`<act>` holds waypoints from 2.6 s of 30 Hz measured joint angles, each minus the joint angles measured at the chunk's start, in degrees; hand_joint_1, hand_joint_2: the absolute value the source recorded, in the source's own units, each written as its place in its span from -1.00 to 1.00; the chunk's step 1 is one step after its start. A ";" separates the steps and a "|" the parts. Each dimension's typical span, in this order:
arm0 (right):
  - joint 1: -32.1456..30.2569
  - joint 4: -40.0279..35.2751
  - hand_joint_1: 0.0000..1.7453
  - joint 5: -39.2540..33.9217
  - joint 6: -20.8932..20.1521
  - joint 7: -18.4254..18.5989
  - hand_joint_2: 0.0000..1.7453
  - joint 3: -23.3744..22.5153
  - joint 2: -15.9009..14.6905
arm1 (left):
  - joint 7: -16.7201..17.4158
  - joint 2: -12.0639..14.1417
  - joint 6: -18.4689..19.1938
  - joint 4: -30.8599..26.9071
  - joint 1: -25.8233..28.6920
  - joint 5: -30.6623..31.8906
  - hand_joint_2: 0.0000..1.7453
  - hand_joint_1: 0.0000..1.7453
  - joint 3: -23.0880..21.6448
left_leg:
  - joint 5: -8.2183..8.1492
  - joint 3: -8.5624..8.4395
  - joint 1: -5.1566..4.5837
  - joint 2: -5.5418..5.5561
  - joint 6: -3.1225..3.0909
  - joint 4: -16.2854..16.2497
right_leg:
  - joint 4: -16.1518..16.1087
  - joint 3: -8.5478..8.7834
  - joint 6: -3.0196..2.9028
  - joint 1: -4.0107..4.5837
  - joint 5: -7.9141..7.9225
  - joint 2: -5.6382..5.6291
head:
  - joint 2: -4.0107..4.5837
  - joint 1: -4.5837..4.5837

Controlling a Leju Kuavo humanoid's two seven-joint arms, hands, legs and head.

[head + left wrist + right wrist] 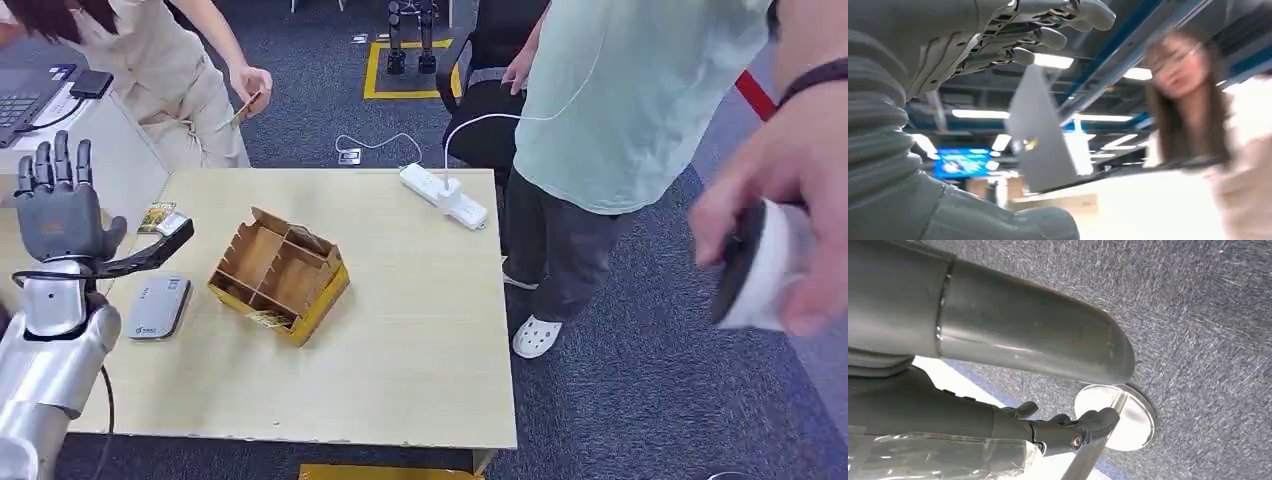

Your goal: Pass the card to the sensor for recognition and then transmit it.

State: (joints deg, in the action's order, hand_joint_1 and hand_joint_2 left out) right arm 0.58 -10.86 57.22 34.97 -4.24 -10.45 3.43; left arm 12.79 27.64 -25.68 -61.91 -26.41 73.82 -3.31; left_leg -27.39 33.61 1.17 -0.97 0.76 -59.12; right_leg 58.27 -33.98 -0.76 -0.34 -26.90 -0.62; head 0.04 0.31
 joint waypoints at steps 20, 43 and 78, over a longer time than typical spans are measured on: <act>-1.00 0.02 -1.00 -0.70 0.33 1.29 -1.00 -2.89 0.00 | -3.17 11.07 -4.20 14.35 23.98 -10.87 1.00 -1.00 32.76 | -0.32 0.03 0.02 0.05 0.09 0.06 | -0.05 0.08 0.06 0.01 -0.30 0.08 | 0.00 -0.04; -2.66 0.02 -1.00 -3.58 -1.12 4.72 -1.00 -9.27 1.33 | -7.94 -28.69 5.55 3.09 31.63 12.65 1.00 -1.00 78.34 | -0.60 -0.27 -0.17 0.34 -0.20 0.02 | -0.21 0.48 0.31 -0.17 -0.56 0.35 | 0.00 -0.07; -5.26 -4.94 -1.00 -30.80 -22.25 3.04 -1.00 -3.78 0.35 | -10.43 -33.43 15.61 24.03 30.97 -26.74 1.00 -1.00 47.74 | -0.63 -0.38 -0.17 0.37 -0.24 0.01 | -0.21 0.59 0.33 -0.17 -0.58 0.40 | 0.00 -0.02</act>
